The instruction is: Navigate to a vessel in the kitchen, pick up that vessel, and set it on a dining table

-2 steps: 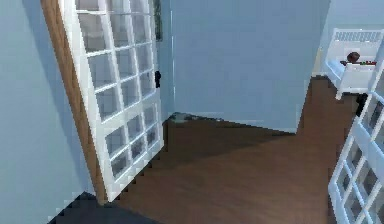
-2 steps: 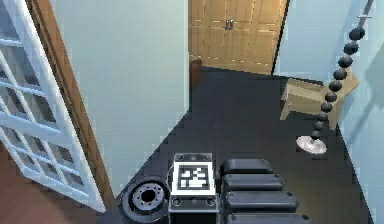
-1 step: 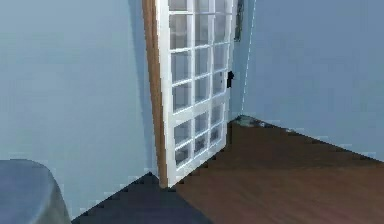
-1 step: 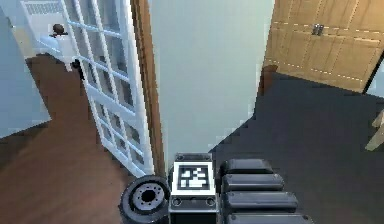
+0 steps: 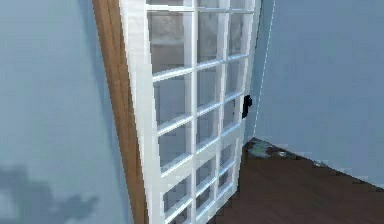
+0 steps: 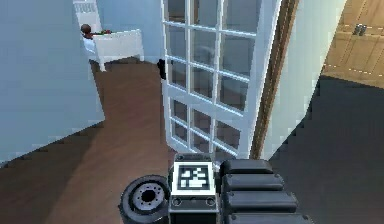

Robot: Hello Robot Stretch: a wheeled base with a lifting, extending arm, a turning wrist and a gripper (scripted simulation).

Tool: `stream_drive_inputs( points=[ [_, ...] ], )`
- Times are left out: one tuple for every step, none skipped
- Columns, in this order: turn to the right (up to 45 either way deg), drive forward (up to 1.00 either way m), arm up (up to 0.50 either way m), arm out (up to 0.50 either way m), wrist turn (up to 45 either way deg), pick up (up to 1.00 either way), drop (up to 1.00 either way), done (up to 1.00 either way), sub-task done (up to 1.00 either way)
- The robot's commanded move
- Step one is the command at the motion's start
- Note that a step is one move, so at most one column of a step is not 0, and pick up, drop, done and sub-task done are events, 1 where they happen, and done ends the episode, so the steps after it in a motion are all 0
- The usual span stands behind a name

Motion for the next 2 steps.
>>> stream_drive_inputs(
  points=[
    [36.0,0.0,0.0,0.0,0.0,0.0,0.0,0.0,0.0],
    [-42.0,0.0,0.0,0.0,0.0,0.0,0.0,0.0,0.0]
  ],
)
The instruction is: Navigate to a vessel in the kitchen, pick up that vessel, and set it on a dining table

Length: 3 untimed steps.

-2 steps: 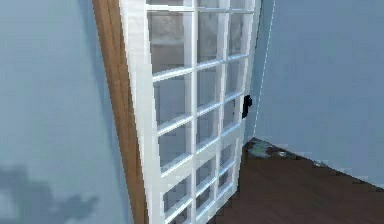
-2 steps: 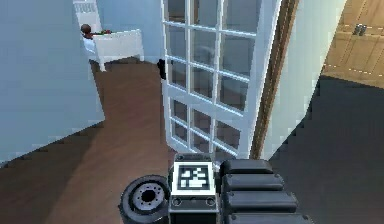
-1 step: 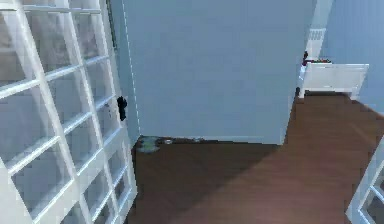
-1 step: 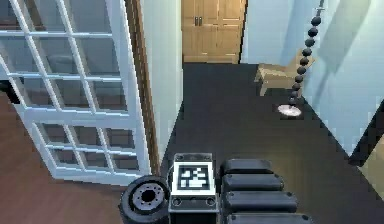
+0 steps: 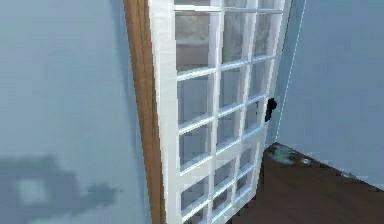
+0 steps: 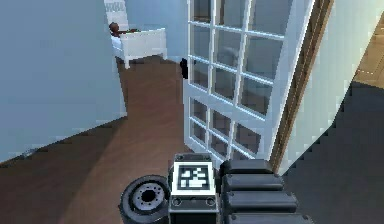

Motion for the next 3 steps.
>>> stream_drive_inputs(
  points=[
    [45.0,0.0,0.0,0.0,0.0,0.0,0.0,0.0,0.0],
    [3.0,0.0,0.0,0.0,0.0,0.0,0.0,0.0,0.0],
    [-45.0,0.0,0.0,0.0,0.0,0.0,0.0,0.0,0.0]
  ],
)
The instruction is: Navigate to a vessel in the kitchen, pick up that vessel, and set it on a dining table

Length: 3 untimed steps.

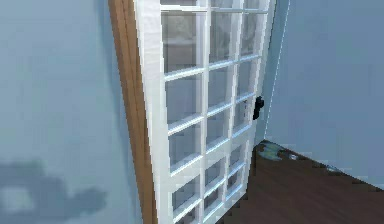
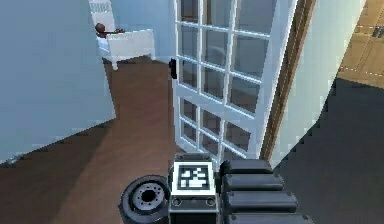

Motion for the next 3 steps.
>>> stream_drive_inputs(
  points=[
    [-6.0,0.0,0.0,0.0,0.0,0.0,0.0,0.0,0.0],
    [-3.0,0.0,0.0,0.0,0.0,0.0,0.0,0.0,0.0],
    [45.0,0.0,0.0,0.0,0.0,0.0,0.0,0.0,0.0]
  ],
)
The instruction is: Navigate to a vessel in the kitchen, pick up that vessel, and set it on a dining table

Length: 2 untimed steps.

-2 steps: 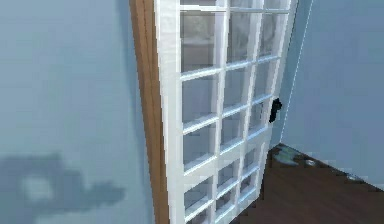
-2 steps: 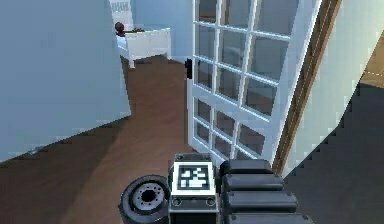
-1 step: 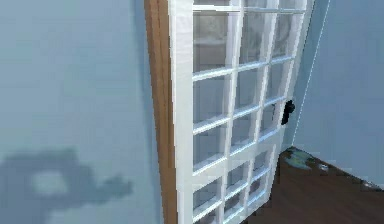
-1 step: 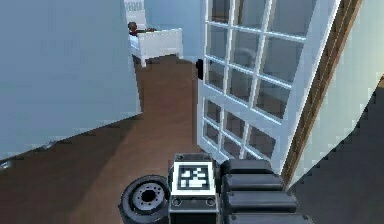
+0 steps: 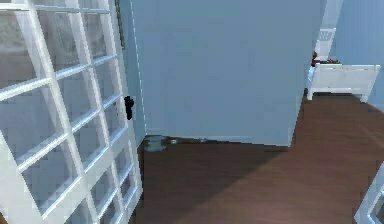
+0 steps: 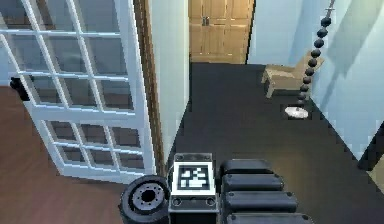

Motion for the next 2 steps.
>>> stream_drive_inputs(
  points=[
    [12.0,0.0,0.0,0.0,0.0,0.0,0.0,0.0,0.0],
    [-45.0,0.0,0.0,0.0,0.0,0.0,0.0,0.0,0.0]
  ],
)
